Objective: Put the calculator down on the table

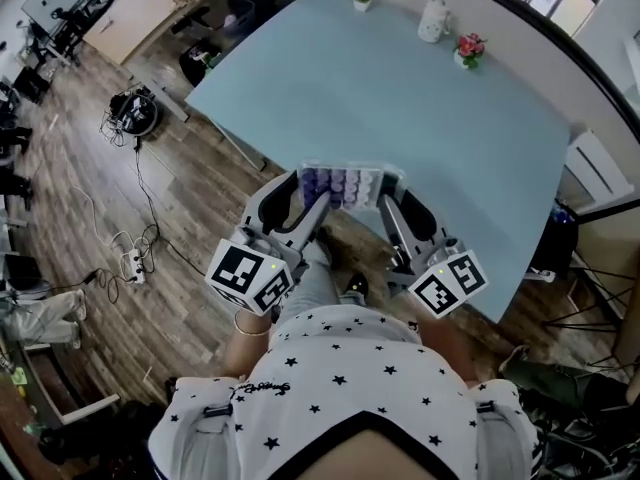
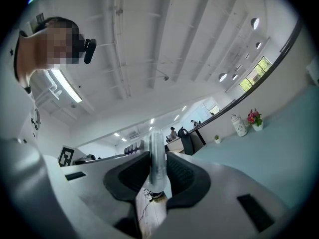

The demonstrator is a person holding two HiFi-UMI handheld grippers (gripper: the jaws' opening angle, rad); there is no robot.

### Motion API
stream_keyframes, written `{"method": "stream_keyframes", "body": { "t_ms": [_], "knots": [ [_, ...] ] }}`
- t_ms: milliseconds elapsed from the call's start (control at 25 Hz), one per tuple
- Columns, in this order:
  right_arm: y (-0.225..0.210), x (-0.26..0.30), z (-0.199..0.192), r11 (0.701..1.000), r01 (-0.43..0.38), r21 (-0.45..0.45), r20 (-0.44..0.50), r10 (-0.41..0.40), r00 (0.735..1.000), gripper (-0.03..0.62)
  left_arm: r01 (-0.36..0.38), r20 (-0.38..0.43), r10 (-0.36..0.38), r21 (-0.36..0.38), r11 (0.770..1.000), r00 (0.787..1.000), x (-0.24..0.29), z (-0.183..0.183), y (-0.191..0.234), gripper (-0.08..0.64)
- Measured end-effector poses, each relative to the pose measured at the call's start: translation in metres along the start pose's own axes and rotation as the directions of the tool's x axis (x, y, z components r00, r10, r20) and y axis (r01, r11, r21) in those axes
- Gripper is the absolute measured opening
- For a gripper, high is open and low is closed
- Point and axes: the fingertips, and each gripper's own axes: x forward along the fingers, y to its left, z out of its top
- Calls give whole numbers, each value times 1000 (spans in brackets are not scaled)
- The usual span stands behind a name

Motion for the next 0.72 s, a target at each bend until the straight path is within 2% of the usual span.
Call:
{"method": "stream_keyframes", "body": {
  "t_ms": [320, 720],
  "knots": [
    [-39, 18, 14, 996, 92, -4, 35, -92, 995, 100, 99, -19, -99, 8, 995, 995, 55, 5, 17, 206],
    [-88, 55, 33, 978, 211, -4, 79, -210, 975, 100, 218, -47, -218, -1, 976, 975, 126, 14, 50, 207]
  ]
}}
